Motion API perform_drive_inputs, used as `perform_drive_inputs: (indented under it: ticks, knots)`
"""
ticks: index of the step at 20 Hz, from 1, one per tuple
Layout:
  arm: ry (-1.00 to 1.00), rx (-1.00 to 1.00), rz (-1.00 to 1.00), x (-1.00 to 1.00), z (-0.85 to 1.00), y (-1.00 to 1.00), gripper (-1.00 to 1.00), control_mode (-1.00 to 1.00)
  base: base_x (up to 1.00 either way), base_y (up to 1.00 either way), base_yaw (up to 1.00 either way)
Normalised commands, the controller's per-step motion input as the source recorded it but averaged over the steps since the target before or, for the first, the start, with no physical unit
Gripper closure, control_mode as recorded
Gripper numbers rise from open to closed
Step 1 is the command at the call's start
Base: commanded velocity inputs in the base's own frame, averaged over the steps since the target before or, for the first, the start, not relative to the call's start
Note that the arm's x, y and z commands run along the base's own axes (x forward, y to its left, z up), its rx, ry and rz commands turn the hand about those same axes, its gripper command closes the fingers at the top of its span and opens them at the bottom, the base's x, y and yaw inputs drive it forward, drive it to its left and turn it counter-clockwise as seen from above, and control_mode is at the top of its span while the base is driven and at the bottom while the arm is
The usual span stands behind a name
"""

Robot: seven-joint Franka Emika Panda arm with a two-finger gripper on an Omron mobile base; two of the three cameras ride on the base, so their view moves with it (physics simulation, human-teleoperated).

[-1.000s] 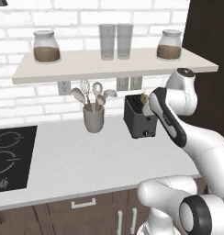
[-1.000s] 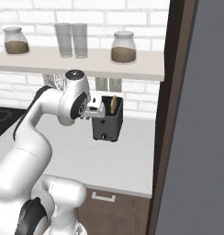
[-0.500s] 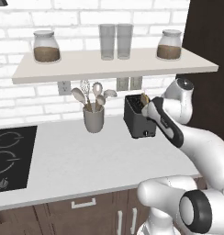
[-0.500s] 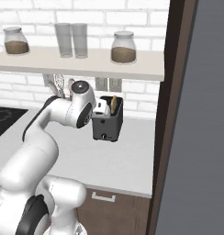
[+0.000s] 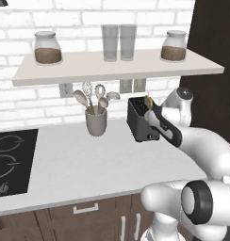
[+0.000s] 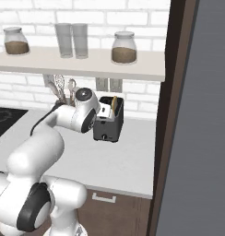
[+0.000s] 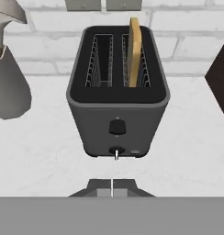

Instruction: Start the toaster. Once the lever pops up, take the bread to the plate on the dining counter.

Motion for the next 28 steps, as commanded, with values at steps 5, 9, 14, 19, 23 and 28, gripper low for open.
perform_drive_inputs:
  ticks: [5,9,14,19,23,28]
  knots:
    - [0.00,0.00,-0.06,0.23,-0.19,-0.03,1.00,-1.00,0.00,0.00,0.00]
    - [0.00,0.00,-0.02,0.28,-0.12,-0.06,1.00,-1.00,0.00,0.00,0.00]
    - [0.00,0.00,0.00,0.26,-0.10,0.00,1.00,-1.00,0.00,0.00,0.00]
    - [0.00,0.00,0.00,0.31,-0.25,0.00,1.00,-1.00,0.00,0.00,0.00]
    - [0.00,0.00,0.00,0.32,-0.29,-0.03,1.00,-1.00,0.00,0.00,0.00]
    - [0.00,0.00,0.00,0.26,-0.20,-0.04,1.00,-1.00,0.00,0.00,0.00]
